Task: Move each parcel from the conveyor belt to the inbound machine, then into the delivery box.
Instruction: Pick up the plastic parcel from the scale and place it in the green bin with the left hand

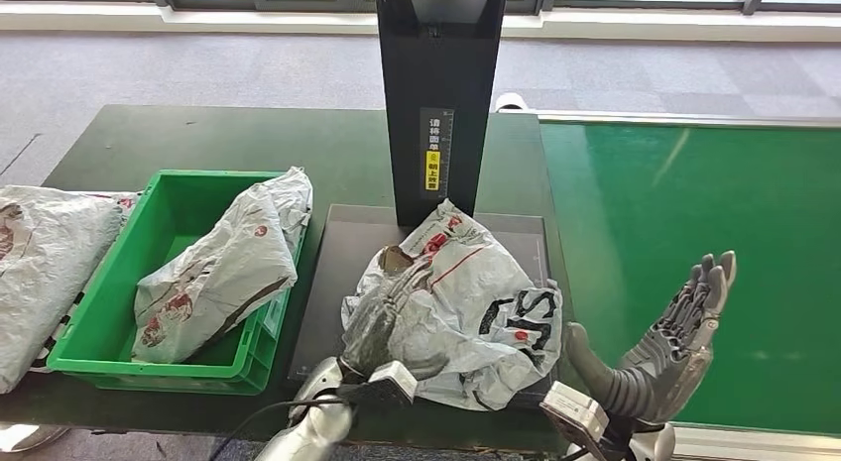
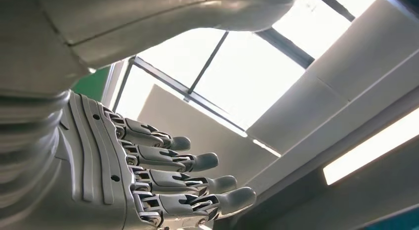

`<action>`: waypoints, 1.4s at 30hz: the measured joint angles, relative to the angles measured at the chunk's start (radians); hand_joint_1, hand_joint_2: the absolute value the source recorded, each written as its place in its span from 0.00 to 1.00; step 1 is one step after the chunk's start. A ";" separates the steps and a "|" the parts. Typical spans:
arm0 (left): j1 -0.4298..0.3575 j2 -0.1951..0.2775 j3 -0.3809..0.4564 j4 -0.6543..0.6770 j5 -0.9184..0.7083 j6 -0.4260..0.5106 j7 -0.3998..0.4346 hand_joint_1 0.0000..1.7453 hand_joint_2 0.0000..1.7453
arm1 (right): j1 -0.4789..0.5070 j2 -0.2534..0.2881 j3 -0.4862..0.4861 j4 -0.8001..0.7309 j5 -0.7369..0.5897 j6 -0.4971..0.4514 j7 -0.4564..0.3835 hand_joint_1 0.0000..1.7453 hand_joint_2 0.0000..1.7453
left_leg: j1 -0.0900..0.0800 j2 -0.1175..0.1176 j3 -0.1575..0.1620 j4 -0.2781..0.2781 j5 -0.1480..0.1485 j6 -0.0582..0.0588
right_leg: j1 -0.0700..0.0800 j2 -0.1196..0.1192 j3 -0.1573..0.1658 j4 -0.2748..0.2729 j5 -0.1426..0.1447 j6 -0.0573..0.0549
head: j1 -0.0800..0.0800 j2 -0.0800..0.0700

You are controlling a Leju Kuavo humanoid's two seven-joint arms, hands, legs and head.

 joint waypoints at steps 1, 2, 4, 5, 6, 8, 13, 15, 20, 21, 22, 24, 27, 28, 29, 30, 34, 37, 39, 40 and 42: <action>-0.005 -0.001 -0.012 0.020 -0.040 0.002 0.009 0.00 1.00 | 0.000 0.003 -0.006 -0.008 0.000 0.000 0.000 0.00 1.00 | 0.000 0.000 0.000 0.000 0.000 0.000 | 0.000 0.000 0.000 0.000 0.000 0.000 | 0.000 0.000; -0.010 -0.002 -0.024 0.041 -0.073 0.004 0.018 0.00 1.00 | 0.001 0.006 -0.011 -0.015 -0.001 0.000 0.000 0.00 1.00 | 0.000 0.000 0.000 0.000 0.000 0.000 | 0.000 0.000 0.000 0.000 0.000 0.000 | 0.000 0.000; -0.020 -0.003 -0.044 0.081 -0.120 0.007 0.037 0.00 1.00 | 0.002 0.010 -0.017 -0.028 -0.001 0.000 0.000 0.00 1.00 | 0.000 0.000 0.000 0.000 0.000 0.000 | 0.000 0.001 0.000 0.000 0.000 0.000 | 0.000 0.000; -0.026 -0.004 -0.053 0.101 -0.144 0.009 0.057 0.00 1.00 | 0.003 0.011 -0.019 -0.033 -0.002 0.000 0.000 0.00 1.00 | 0.000 0.000 0.000 0.000 0.000 0.000 | 0.000 0.001 0.000 0.000 0.000 0.000 | 0.000 0.000; -0.031 -0.004 -0.061 0.120 -0.170 0.009 0.082 0.00 1.00 | 0.003 0.013 -0.020 -0.038 -0.003 0.000 0.000 0.00 1.00 | 0.000 0.000 0.000 0.000 0.000 0.000 | 0.000 0.001 0.000 0.000 0.000 0.000 | 0.000 0.000; -0.041 -0.006 -0.079 0.154 -0.215 0.010 0.129 0.00 1.00 | 0.004 0.015 -0.020 -0.044 -0.005 0.000 0.000 0.00 1.00 | 0.000 0.000 0.000 0.000 0.000 0.000 | 0.000 0.001 0.000 0.000 0.000 0.000 | 0.000 0.000; -0.055 -0.007 -0.104 0.202 -0.240 0.010 0.155 0.00 1.00 | 0.005 0.016 -0.021 -0.049 -0.005 0.000 0.000 0.00 1.00 | 0.000 0.000 0.000 0.000 0.000 0.000 | 0.000 0.001 0.000 0.000 0.000 0.000 | 0.000 0.000; -0.059 -0.008 -0.109 0.215 -0.247 0.010 0.160 0.39 1.00 | 0.005 0.016 -0.021 -0.049 -0.008 0.000 0.000 0.00 1.00 | 0.000 0.000 0.000 0.000 0.000 0.000 | 0.000 0.001 0.000 0.000 0.000 0.000 | 0.000 0.000; -0.064 -0.009 -0.119 0.243 -0.276 0.009 0.181 1.00 1.00 | -0.003 0.016 -0.021 -0.049 -0.026 0.000 0.000 0.00 1.00 | 0.000 0.000 0.000 0.000 0.000 0.000 | 0.000 0.000 0.000 0.000 0.000 0.000 | 0.000 0.000; -0.065 -0.009 -0.121 0.248 -0.285 0.009 0.188 1.00 1.00 | -0.006 0.016 -0.021 -0.049 -0.029 0.000 0.000 0.00 1.00 | 0.000 0.000 0.000 0.000 0.000 0.000 | 0.000 0.000 0.001 0.000 0.000 0.000 | 0.000 0.000; -0.066 -0.009 -0.123 0.251 -0.293 0.010 0.196 1.00 1.00 | -0.008 0.016 -0.021 -0.049 -0.031 0.000 0.000 0.00 1.00 | 0.000 0.000 0.000 0.000 0.000 0.000 | 0.000 0.000 0.001 0.000 0.000 0.000 | 0.000 0.000; -0.067 -0.009 -0.127 0.256 -0.306 0.018 0.209 1.00 1.00 | -0.014 0.017 -0.021 -0.047 -0.033 0.000 0.000 0.00 1.00 | 0.000 0.000 0.001 0.000 0.000 0.000 | 0.000 0.000 0.002 0.000 0.000 0.000 | 0.000 0.000; -0.069 -0.010 -0.128 0.257 -0.320 0.042 0.227 1.00 1.00 | -0.020 0.020 -0.021 -0.045 -0.035 0.000 0.001 0.00 1.00 | 0.000 0.000 0.002 0.000 -0.001 0.000 | 0.000 0.000 0.003 0.000 0.000 0.000 | 0.000 0.000; -0.070 -0.010 -0.128 0.256 -0.322 0.053 0.227 1.00 1.00 | -0.020 0.020 -0.021 -0.043 -0.039 0.000 0.001 0.00 1.00 | 0.000 0.000 0.003 0.000 -0.001 0.000 | 0.000 0.000 0.003 0.000 0.000 0.000 | 0.000 0.000; -0.071 -0.011 -0.128 0.253 -0.323 0.067 0.221 1.00 1.00 | -0.020 0.021 -0.021 -0.042 -0.044 0.000 0.001 0.00 1.00 | 0.000 0.000 0.003 0.000 -0.001 0.000 | 0.000 0.000 0.003 0.000 0.000 0.000 | 0.000 0.000; -0.070 -0.011 -0.128 0.248 -0.326 0.082 0.214 1.00 1.00 | -0.020 0.021 -0.021 -0.041 -0.048 0.000 0.001 0.00 1.00 | 0.000 0.000 0.003 0.000 0.000 0.000 | 0.000 0.000 0.003 0.000 0.000 0.000 | 0.000 0.000; -0.064 -0.011 -0.124 0.206 -0.334 0.146 0.180 1.00 1.00 | -0.017 0.021 -0.022 -0.040 -0.058 0.000 0.001 0.00 1.00 | 0.000 0.000 0.003 0.000 0.000 0.000 | 0.000 0.000 0.003 0.000 0.001 0.000 | 0.000 0.000; -0.052 -0.009 -0.114 0.145 -0.301 0.181 0.099 1.00 1.00 | -0.011 0.021 -0.032 -0.040 -0.055 0.000 0.002 0.00 1.00 | 0.000 0.000 0.002 0.000 0.000 0.000 | 0.000 0.000 0.003 0.000 0.001 0.000 | 0.000 0.000; -0.047 -0.008 -0.108 0.112 -0.286 0.187 0.066 1.00 1.00 | -0.007 0.021 -0.037 -0.040 -0.055 0.000 0.002 0.00 1.00 | 0.000 -0.001 0.001 0.000 0.000 0.000 | 0.000 0.000 0.002 0.000 0.001 0.000 | 0.000 0.000; -0.045 -0.007 -0.105 0.099 -0.283 0.187 0.060 1.00 1.00 | -0.006 0.021 -0.039 -0.040 -0.055 0.000 0.001 0.00 1.00 | 0.000 -0.001 0.001 0.000 0.000 0.000 | 0.000 0.000 0.002 0.000 0.001 0.000 | 0.000 0.000; -0.038 -0.006 -0.099 0.074 -0.271 0.190 0.042 1.00 1.00 | -0.004 0.021 -0.041 -0.040 -0.057 0.000 0.001 0.00 1.00 | 0.000 -0.001 0.000 0.000 0.000 0.000 | 0.000 0.000 0.001 0.000 0.001 0.000 | 0.000 0.000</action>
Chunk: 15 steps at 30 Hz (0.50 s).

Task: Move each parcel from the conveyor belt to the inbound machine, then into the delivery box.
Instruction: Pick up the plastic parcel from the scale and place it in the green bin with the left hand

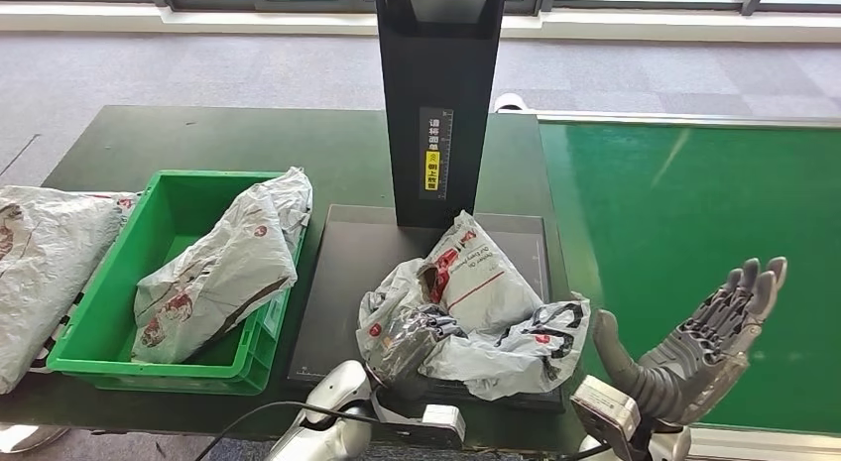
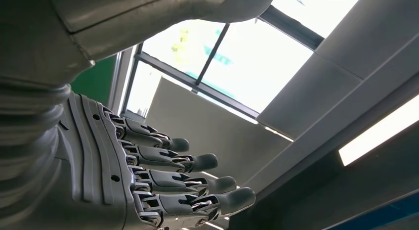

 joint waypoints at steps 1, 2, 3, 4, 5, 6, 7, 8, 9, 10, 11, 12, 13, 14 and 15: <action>0.005 0.001 0.004 -0.017 0.010 0.007 -0.017 1.00 1.00 | 0.001 0.000 -0.003 0.000 -0.003 0.000 0.000 0.00 1.00 | 0.000 0.000 0.000 0.000 0.000 0.000 | 0.000 0.000 0.000 0.000 0.000 0.000 | 0.000 0.000; 0.012 0.002 0.008 -0.039 0.022 0.018 -0.036 1.00 1.00 | 0.003 0.000 -0.008 0.000 -0.007 0.000 0.000 0.00 1.00 | 0.000 0.000 0.000 0.000 0.000 0.000 | 0.000 0.000 0.000 0.000 0.000 0.000 | 0.000 0.000; 0.020 0.003 0.014 -0.067 0.035 0.035 -0.053 1.00 1.00 | 0.005 0.000 -0.014 -0.001 -0.012 0.000 0.000 0.00 1.00 | 0.000 0.000 -0.001 0.000 0.000 0.000 | 0.000 0.000 0.000 0.000 0.000 0.000 | 0.000 0.000; 0.029 0.005 0.022 -0.099 0.047 0.053 -0.063 1.00 1.00 | 0.009 0.000 -0.020 -0.003 -0.016 0.000 0.000 0.00 1.00 | 0.000 0.000 -0.001 0.000 0.000 0.000 | 0.000 0.000 0.000 0.000 0.000 0.000 | 0.000 0.000; 0.039 0.006 0.031 -0.133 0.057 0.071 -0.067 1.00 1.00 | 0.013 0.000 -0.025 -0.005 -0.018 0.000 0.000 0.00 1.00 | 0.000 0.000 -0.001 0.000 0.000 0.000 | 0.000 0.000 0.000 0.000 0.000 0.000 | 0.000 0.000; 0.048 0.008 0.040 -0.166 0.066 0.086 -0.068 1.00 1.00 | 0.017 0.000 -0.029 -0.008 -0.019 0.000 0.000 0.00 1.00 | 0.000 0.000 -0.001 0.000 0.000 0.000 | 0.000 0.000 -0.001 0.000 0.000 0.000 | 0.000 0.000; 0.057 0.009 0.048 -0.196 0.073 0.096 -0.068 1.00 1.00 | 0.020 0.000 -0.032 -0.009 -0.019 0.000 0.000 0.00 1.00 | 0.000 0.000 -0.001 0.000 0.000 0.000 | 0.000 0.000 -0.001 0.000 0.000 0.000 | 0.000 0.000; 0.065 0.010 0.054 -0.221 0.077 0.102 -0.068 1.00 1.00 | 0.023 0.000 -0.035 -0.011 -0.019 0.000 0.000 0.00 1.00 | 0.000 0.000 -0.001 0.000 0.000 0.000 | 0.000 0.000 -0.001 0.000 0.000 0.000 | 0.000 0.000; 0.070 0.011 0.059 -0.241 0.079 0.105 -0.068 1.00 1.00 | 0.024 0.000 -0.038 -0.012 -0.019 0.000 0.000 0.00 1.00 | 0.000 0.000 -0.001 0.000 0.000 0.000 | 0.000 0.000 -0.001 0.000 0.000 0.000 | 0.000 0.000; 0.075 0.012 0.064 -0.259 0.080 0.106 -0.068 1.00 1.00 | 0.025 0.000 -0.041 -0.013 -0.019 0.000 0.000 0.00 1.00 | 0.000 0.000 -0.001 0.000 0.000 0.000 | 0.000 0.000 -0.001 0.000 0.000 0.000 | 0.000 0.000; 0.080 0.013 0.068 -0.274 0.080 0.106 -0.068 1.00 1.00 | 0.027 0.000 -0.044 -0.015 -0.019 0.000 0.000 0.00 1.00 | 0.000 0.000 -0.001 0.000 0.000 0.000 | 0.000 0.000 -0.001 0.000 0.000 0.000 | 0.000 0.000; 0.083 0.013 0.071 -0.287 0.080 0.106 -0.068 1.00 1.00 | 0.028 0.000 -0.045 -0.016 -0.019 0.000 0.000 0.00 1.00 | 0.000 0.000 -0.001 0.000 0.000 0.000 | 0.000 0.000 -0.001 0.000 0.000 0.000 | 0.000 0.000; 0.087 0.014 0.074 -0.299 0.081 0.106 -0.068 1.00 1.00 | 0.029 0.000 -0.046 -0.017 -0.019 0.000 0.000 0.00 1.00 | 0.000 0.000 -0.001 0.000 0.000 0.000 | 0.000 0.000 -0.001 0.000 0.000 0.000 | 0.000 0.000; 0.090 0.014 0.076 -0.308 0.081 0.106 -0.068 1.00 1.00 | 0.031 0.000 -0.047 -0.018 -0.019 0.000 0.000 0.00 1.00 | 0.000 0.000 -0.001 0.000 0.000 0.000 | 0.000 0.000 -0.001 0.000 0.000 0.000 | 0.000 0.000; 0.092 0.014 0.078 -0.316 0.081 0.106 -0.068 1.00 1.00 | 0.032 0.000 -0.047 -0.018 -0.019 0.000 0.000 0.00 1.00 | 0.000 0.000 -0.001 0.000 0.000 0.000 | 0.000 0.000 -0.001 0.000 0.000 0.000 | 0.000 0.000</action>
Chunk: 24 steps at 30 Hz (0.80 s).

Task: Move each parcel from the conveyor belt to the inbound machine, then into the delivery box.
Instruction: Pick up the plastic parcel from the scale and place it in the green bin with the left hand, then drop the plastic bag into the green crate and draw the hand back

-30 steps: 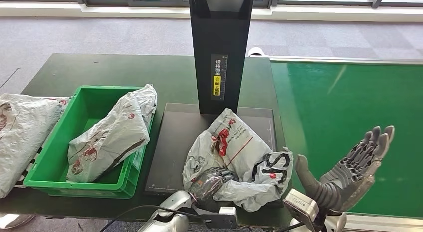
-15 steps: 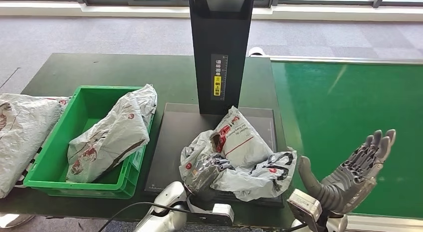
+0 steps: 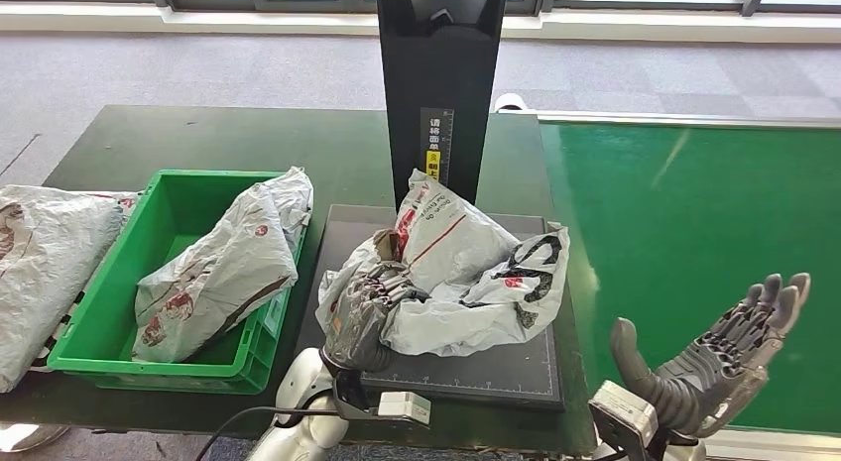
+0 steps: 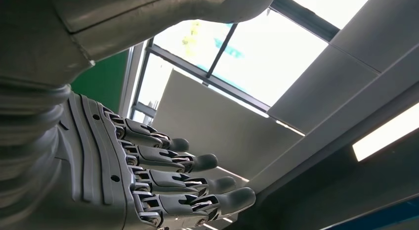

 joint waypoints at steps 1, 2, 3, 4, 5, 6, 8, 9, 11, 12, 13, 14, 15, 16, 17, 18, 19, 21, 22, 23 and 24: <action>0.002 0.000 0.002 -0.007 0.000 0.000 0.000 1.00 1.00 | 0.001 0.000 0.000 0.000 0.000 0.000 0.000 0.00 1.00 | 0.000 0.000 0.000 0.000 0.000 0.000 | 0.000 0.000 0.000 0.000 0.000 0.000 | 0.000 0.000; 0.005 0.001 0.003 -0.012 0.000 0.000 0.000 1.00 1.00 | 0.001 0.000 0.000 0.000 0.000 0.000 0.000 0.00 1.00 | 0.000 0.000 0.000 0.000 0.000 0.000 | 0.000 0.000 0.000 0.000 0.000 0.000 | 0.000 0.000; 0.006 0.001 0.005 -0.017 0.000 0.000 0.000 1.00 1.00 | 0.001 0.000 0.000 -0.001 0.000 0.000 0.000 0.00 1.00 | 0.000 0.000 0.000 0.000 0.000 0.000 | 0.000 0.000 0.000 0.000 0.000 0.000 | 0.000 0.000; 0.008 0.002 0.006 -0.021 0.000 0.000 0.000 1.00 1.00 | 0.001 0.000 0.000 -0.001 0.000 0.000 0.000 0.00 1.00 | 0.000 0.000 0.000 0.000 0.000 0.000 | 0.000 0.000 0.000 0.000 0.000 0.000 | 0.000 0.000; 0.009 0.002 0.008 -0.025 0.000 0.000 0.000 1.00 1.00 | 0.002 0.000 -0.001 -0.001 0.000 0.000 0.000 0.00 1.00 | 0.000 0.000 0.000 0.000 0.000 0.000 | 0.000 0.000 0.000 0.000 0.000 0.000 | 0.000 0.000; 0.010 0.002 0.009 -0.027 0.000 0.000 0.000 1.00 1.00 | 0.002 0.000 -0.001 -0.002 0.000 0.000 0.000 0.00 1.00 | 0.000 0.000 0.000 0.000 0.000 0.000 | 0.000 0.000 0.000 0.000 0.000 0.000 | 0.000 0.000; 0.011 0.002 0.012 -0.032 0.000 0.000 0.000 1.00 1.00 | 0.002 0.000 -0.001 -0.004 0.000 0.000 0.000 0.00 1.00 | 0.000 0.000 0.000 0.000 0.000 0.000 | 0.000 0.000 0.000 0.000 0.000 0.000 | 0.000 0.000; 0.012 0.002 0.013 -0.033 0.000 0.000 0.000 1.00 1.00 | 0.002 0.000 -0.001 -0.004 0.000 0.000 0.000 0.00 1.00 | 0.000 0.000 0.000 0.000 0.000 0.000 | 0.000 0.000 0.000 0.000 0.000 0.000 | 0.000 0.000; 0.013 0.002 0.014 -0.036 0.001 0.001 0.000 1.00 1.00 | 0.002 0.000 -0.001 -0.005 0.000 0.000 0.000 0.00 1.00 | 0.000 0.000 0.000 0.000 0.000 0.000 | 0.000 0.000 0.000 0.000 0.000 0.000 | 0.000 0.000; 0.014 0.002 0.014 -0.039 0.003 0.004 -0.001 1.00 1.00 | 0.002 0.000 -0.001 -0.005 0.001 0.000 0.000 0.00 1.00 | 0.000 0.000 0.000 0.000 0.000 0.000 | 0.000 0.000 0.000 0.000 0.000 0.000 | 0.000 0.000; 0.016 0.003 0.015 -0.043 0.004 0.010 -0.002 1.00 1.00 | 0.002 0.000 -0.001 -0.005 0.002 0.000 0.000 0.00 1.00 | 0.000 0.000 0.000 0.000 0.000 0.000 | 0.000 0.000 0.000 0.000 0.000 0.000 | 0.000 0.000; 0.018 0.003 0.017 -0.050 0.005 0.020 -0.003 1.00 1.00 | 0.002 0.000 -0.002 -0.005 0.002 0.000 0.000 0.00 1.00 | 0.000 0.000 0.000 0.000 0.000 0.000 | 0.000 0.000 0.000 0.000 0.000 0.000 | 0.000 0.000; 0.020 0.004 0.019 -0.059 0.000 0.034 -0.004 1.00 1.00 | 0.002 0.000 -0.002 -0.005 0.003 0.000 0.000 0.00 1.00 | 0.000 0.000 0.000 0.000 0.000 0.000 | 0.000 0.000 0.000 0.000 0.000 0.000 | 0.000 0.000; 0.022 0.005 0.022 -0.068 -0.012 0.052 -0.002 1.00 1.00 | 0.002 0.000 -0.003 -0.005 0.003 0.000 0.000 0.00 1.00 | 0.000 0.000 0.000 0.000 0.000 0.000 | 0.000 0.000 0.000 0.000 0.000 0.000 | 0.000 0.000; 0.024 0.005 0.025 -0.076 -0.029 0.072 0.001 1.00 1.00 | 0.002 0.000 -0.003 -0.005 0.003 0.000 0.000 0.00 1.00 | 0.000 0.000 0.000 0.000 0.000 0.000 | 0.000 0.000 0.000 0.000 0.000 0.000 | 0.000 0.000; 0.025 0.006 0.028 -0.086 -0.048 0.092 0.005 1.00 1.00 | 0.002 0.000 -0.004 -0.005 0.002 0.000 0.000 0.00 1.00 | 0.000 0.000 0.000 0.000 0.000 0.000 | 0.000 0.000 0.000 0.000 0.000 0.000 | 0.000 0.000; 0.026 0.006 0.031 -0.097 -0.059 0.109 0.007 1.00 1.00 | 0.002 0.000 -0.004 -0.005 0.000 0.000 0.000 0.00 1.00 | 0.000 0.000 0.000 0.000 0.000 0.000 | 0.000 0.000 0.000 0.000 0.000 0.000 | 0.000 0.000; 0.032 0.011 0.035 -0.136 -0.024 0.118 0.004 1.00 1.00 | 0.002 0.000 -0.004 -0.005 -0.006 0.000 0.000 0.00 1.00 | 0.000 0.000 0.000 0.000 0.000 0.000 | 0.000 0.000 0.000 0.000 0.000 0.000 | 0.000 0.000; 0.038 0.016 0.036 -0.174 0.051 0.112 0.000 1.00 1.00 | 0.002 0.000 -0.004 -0.005 -0.009 0.000 0.000 0.00 1.00 | 0.000 0.000 0.000 0.000 0.000 0.000 | 0.000 0.000 -0.001 0.000 0.000 0.000 | 0.000 0.000; 0.042 0.025 0.037 -0.217 0.141 0.104 -0.002 1.00 1.00 | 0.002 0.000 -0.004 -0.005 -0.011 0.000 0.000 0.00 1.00 | 0.000 0.001 0.000 0.000 0.000 0.000 | 0.000 0.001 -0.001 0.000 0.000 0.000 | 0.000 0.000; 0.046 0.037 0.038 -0.269 0.254 0.092 -0.004 1.00 1.00 | 0.002 0.000 -0.004 -0.005 -0.013 0.000 0.000 0.00 1.00 | 0.000 0.001 0.000 0.000 0.000 0.000 | 0.000 0.001 -0.001 0.000 0.000 0.000 | 0.000 0.000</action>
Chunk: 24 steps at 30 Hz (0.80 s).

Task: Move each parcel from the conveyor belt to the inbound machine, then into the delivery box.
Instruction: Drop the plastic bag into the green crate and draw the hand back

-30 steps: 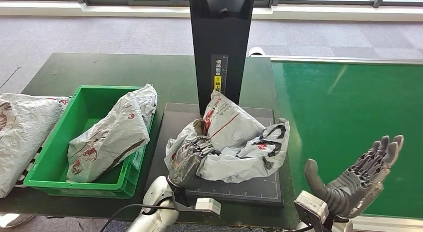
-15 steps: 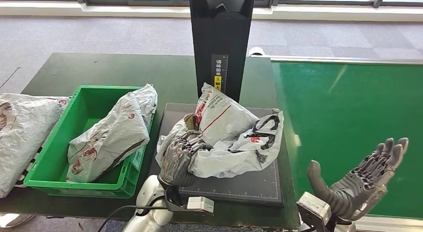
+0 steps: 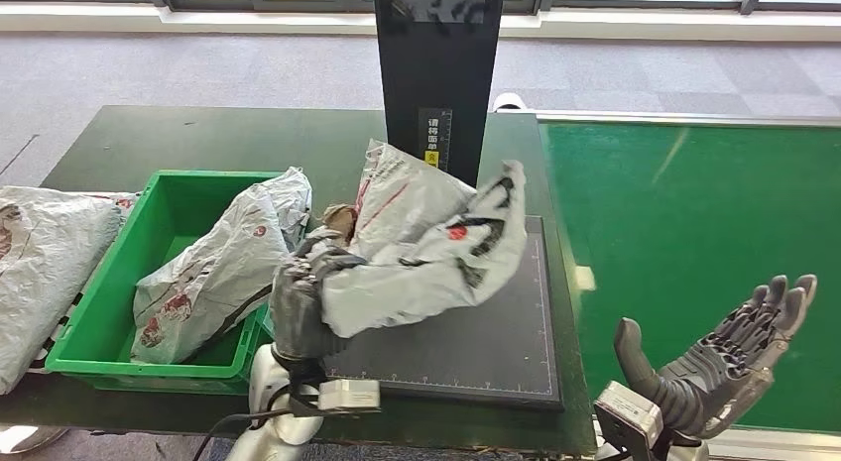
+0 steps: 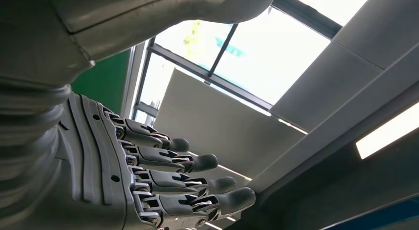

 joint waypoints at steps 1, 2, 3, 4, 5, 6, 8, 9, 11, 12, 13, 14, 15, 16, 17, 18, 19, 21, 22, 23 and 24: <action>0.002 0.011 0.000 -0.042 0.093 -0.009 -0.001 1.00 1.00 | 0.000 0.000 0.000 0.000 -0.001 0.000 0.000 0.00 1.00 | 0.000 0.000 0.000 0.000 0.000 0.000 | 0.000 0.000 0.000 0.000 0.000 0.000 | 0.000 0.000; 0.003 0.018 0.000 -0.067 0.149 -0.017 -0.001 1.00 1.00 | 0.000 0.000 0.000 0.000 -0.001 0.000 0.000 0.00 1.00 | 0.000 0.000 0.000 0.000 0.000 0.000 | 0.000 0.000 0.000 0.000 0.000 0.000 | 0.000 0.000; 0.004 0.023 0.000 -0.084 0.183 -0.023 -0.002 1.00 1.00 | 0.000 0.000 0.000 0.000 -0.002 0.000 0.000 0.00 1.00 | 0.000 0.000 0.000 0.000 0.000 0.000 | 0.000 0.000 0.000 0.000 0.000 0.000 | 0.000 0.000; 0.004 0.024 0.001 -0.087 0.189 -0.024 -0.002 1.00 1.00 | 0.000 0.000 0.000 0.000 -0.002 0.000 0.000 0.00 1.00 | 0.000 0.000 0.000 0.000 0.000 0.000 | 0.000 0.000 0.000 0.000 0.000 0.000 | 0.000 0.000; 0.004 0.025 0.001 -0.087 0.189 -0.024 -0.002 1.00 1.00 | 0.000 0.000 0.000 0.000 -0.002 0.000 0.000 0.00 1.00 | 0.000 0.000 0.000 0.000 0.000 0.000 | 0.000 0.000 0.000 0.000 0.000 0.000 | 0.000 0.000; 0.004 0.026 0.001 -0.087 0.190 -0.024 -0.002 1.00 1.00 | 0.000 0.000 0.000 0.000 -0.002 0.000 0.000 0.00 1.00 | 0.000 0.000 0.000 0.000 0.000 0.000 | 0.000 0.000 0.000 0.000 0.000 0.000 | 0.000 0.000; 0.009 0.050 0.001 -0.156 0.274 -0.054 -0.002 1.00 1.00 | 0.000 0.000 0.000 0.000 -0.007 0.000 0.000 0.00 1.00 | 0.000 0.000 0.000 0.000 0.000 0.000 | 0.001 0.000 0.000 0.000 0.000 0.000 | 0.000 0.000; 0.013 0.071 0.008 -0.232 0.343 -0.076 -0.002 1.00 1.00 | -0.001 0.000 0.000 0.000 -0.010 0.000 0.000 0.00 1.00 | 0.001 0.000 0.000 0.000 0.000 0.000 | 0.001 -0.001 0.000 0.000 0.000 -0.001 | 0.000 0.000; 0.021 0.110 0.022 -0.384 0.458 -0.113 -0.002 1.00 1.00 | -0.002 0.000 0.000 0.000 -0.016 0.000 0.000 0.00 1.00 | 0.001 -0.001 0.000 0.000 0.000 0.000 | 0.001 -0.001 0.000 0.000 -0.001 -0.001 | 0.000 0.000; 0.025 0.118 0.031 -0.427 0.465 -0.109 -0.002 1.00 1.00 | -0.002 0.000 0.000 0.000 -0.016 0.000 0.000 0.00 1.00 | 0.001 -0.001 0.000 0.000 0.000 0.000 | 0.001 -0.001 0.001 0.000 -0.001 -0.001 | 0.000 0.000; 0.028 0.121 0.035 -0.446 0.460 -0.098 -0.002 1.00 1.00 | -0.003 0.000 0.000 0.000 -0.015 0.000 0.000 0.00 1.00 | 0.001 -0.001 0.000 0.000 0.000 0.000 | 0.001 -0.001 0.001 0.000 -0.001 -0.001 | 0.000 0.000; 0.030 0.123 0.039 -0.462 0.451 -0.079 -0.002 1.00 1.00 | -0.003 0.000 0.000 0.000 -0.013 0.000 0.000 0.00 1.00 | 0.001 -0.001 0.000 0.000 0.000 0.000 | 0.001 -0.001 0.001 0.000 -0.001 -0.001 | 0.000 0.000; 0.032 0.125 0.041 -0.473 0.440 -0.055 -0.002 1.00 1.00 | -0.003 0.000 0.000 0.000 -0.011 0.000 0.000 0.00 1.00 | 0.001 -0.001 0.000 0.000 0.000 0.000 | 0.000 -0.001 0.001 0.000 -0.001 -0.001 | 0.000 0.000; 0.034 0.128 0.043 -0.481 0.430 -0.034 -0.002 1.00 1.00 | -0.003 0.000 -0.001 0.000 -0.009 0.000 0.000 0.00 1.00 | 0.001 -0.001 0.000 0.000 0.000 0.000 | 0.000 -0.001 0.001 0.000 -0.001 -0.001 | 0.000 0.000; 0.035 0.131 0.043 -0.486 0.424 -0.017 -0.002 1.00 1.00 | -0.003 0.000 -0.001 0.001 -0.008 0.000 0.000 0.00 1.00 | 0.001 -0.001 0.000 0.000 0.000 0.000 | 0.000 -0.001 0.001 0.000 -0.001 -0.001 | 0.000 0.000; 0.036 0.133 0.043 -0.492 0.423 -0.006 -0.002 1.00 1.00 | -0.003 0.000 -0.002 0.001 -0.007 0.000 0.000 0.00 1.00 | 0.001 -0.001 0.000 0.000 0.000 0.000 | 0.000 -0.001 0.001 0.000 -0.001 -0.001 | 0.000 0.000; 0.036 0.135 0.043 -0.497 0.426 0.001 -0.002 1.00 1.00 | -0.004 0.000 -0.003 0.001 -0.006 0.000 0.000 0.00 1.00 | 0.001 -0.001 0.000 0.000 0.000 0.000 | 0.000 -0.001 0.001 0.000 -0.001 -0.001 | 0.000 0.000; 0.036 0.139 0.044 -0.513 0.440 0.019 -0.002 1.00 1.00 | -0.005 0.000 -0.007 0.001 -0.004 0.000 0.000 0.00 1.00 | 0.001 -0.001 0.000 0.000 0.000 0.000 | 0.001 -0.001 0.001 0.000 -0.001 -0.001 | 0.000 0.000; 0.036 0.140 0.047 -0.521 0.447 0.030 -0.002 1.00 1.00 | -0.006 0.000 -0.010 0.001 -0.002 0.000 0.000 0.00 1.00 | 0.001 -0.001 0.000 0.000 0.000 0.000 | 0.001 -0.001 0.001 0.000 -0.001 -0.001 | 0.000 0.000; 0.036 0.141 0.053 -0.529 0.451 0.045 -0.002 1.00 1.00 | -0.008 0.001 -0.013 0.001 0.000 0.000 0.000 0.00 1.00 | 0.001 -0.001 0.000 0.000 0.000 0.000 | 0.001 -0.001 0.001 0.000 -0.001 -0.001 | 0.000 0.000; 0.036 0.141 0.060 -0.534 0.452 0.062 -0.002 1.00 1.00 | -0.009 0.002 -0.015 0.002 0.002 0.000 0.000 0.00 1.00 | 0.001 -0.001 0.000 0.000 0.000 0.000 | 0.001 -0.001 0.001 0.000 -0.001 -0.001 | 0.000 0.000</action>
